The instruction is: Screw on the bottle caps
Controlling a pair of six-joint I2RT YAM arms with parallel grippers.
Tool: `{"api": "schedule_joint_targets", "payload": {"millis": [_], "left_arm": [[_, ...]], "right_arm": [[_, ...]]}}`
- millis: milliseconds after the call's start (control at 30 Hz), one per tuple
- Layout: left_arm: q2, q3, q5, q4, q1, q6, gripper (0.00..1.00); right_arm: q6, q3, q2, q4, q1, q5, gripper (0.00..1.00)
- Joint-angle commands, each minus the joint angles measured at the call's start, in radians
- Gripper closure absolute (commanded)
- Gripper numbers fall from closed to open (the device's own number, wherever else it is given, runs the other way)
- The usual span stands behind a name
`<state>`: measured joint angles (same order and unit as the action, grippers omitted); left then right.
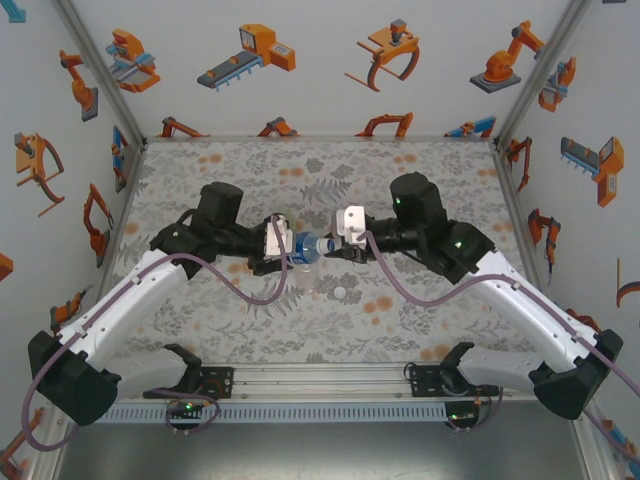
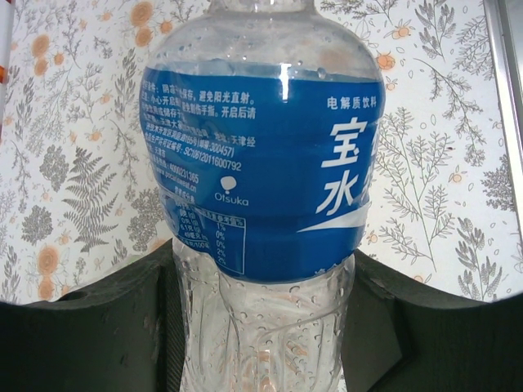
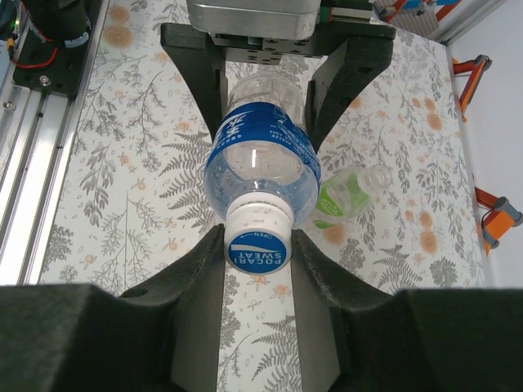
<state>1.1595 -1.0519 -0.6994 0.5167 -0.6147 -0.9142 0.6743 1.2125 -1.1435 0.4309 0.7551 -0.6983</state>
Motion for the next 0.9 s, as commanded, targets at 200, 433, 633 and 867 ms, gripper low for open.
{"api": "schedule_joint_targets", "payload": {"millis": [200, 433, 633, 867], "left_arm": [[-0.008, -0.007, -0.019, 0.013, -0.003, -0.016, 0.99], [0.003, -0.011, -0.023, 0.011, -0.003, -0.016, 0.99], [0.005, -0.012, -0.029, 0.011, -0.003, -0.016, 0.99], [0.009, -0.012, -0.036, 0.011, -0.003, -0.015, 0.99]], "right_arm": [[-0.518, -0.03, 0.024, -0.129, 0.0, 0.071, 0.93], [-1.3, -0.078, 0.046, -0.207, 0.0, 0.335, 1.0], [-1.808, -0.054, 0.019, -0.044, -0.021, 0.43, 1.0], [-1.785, -0.037, 0.027, -0.056, -0.02, 0.465, 0.94]]}}
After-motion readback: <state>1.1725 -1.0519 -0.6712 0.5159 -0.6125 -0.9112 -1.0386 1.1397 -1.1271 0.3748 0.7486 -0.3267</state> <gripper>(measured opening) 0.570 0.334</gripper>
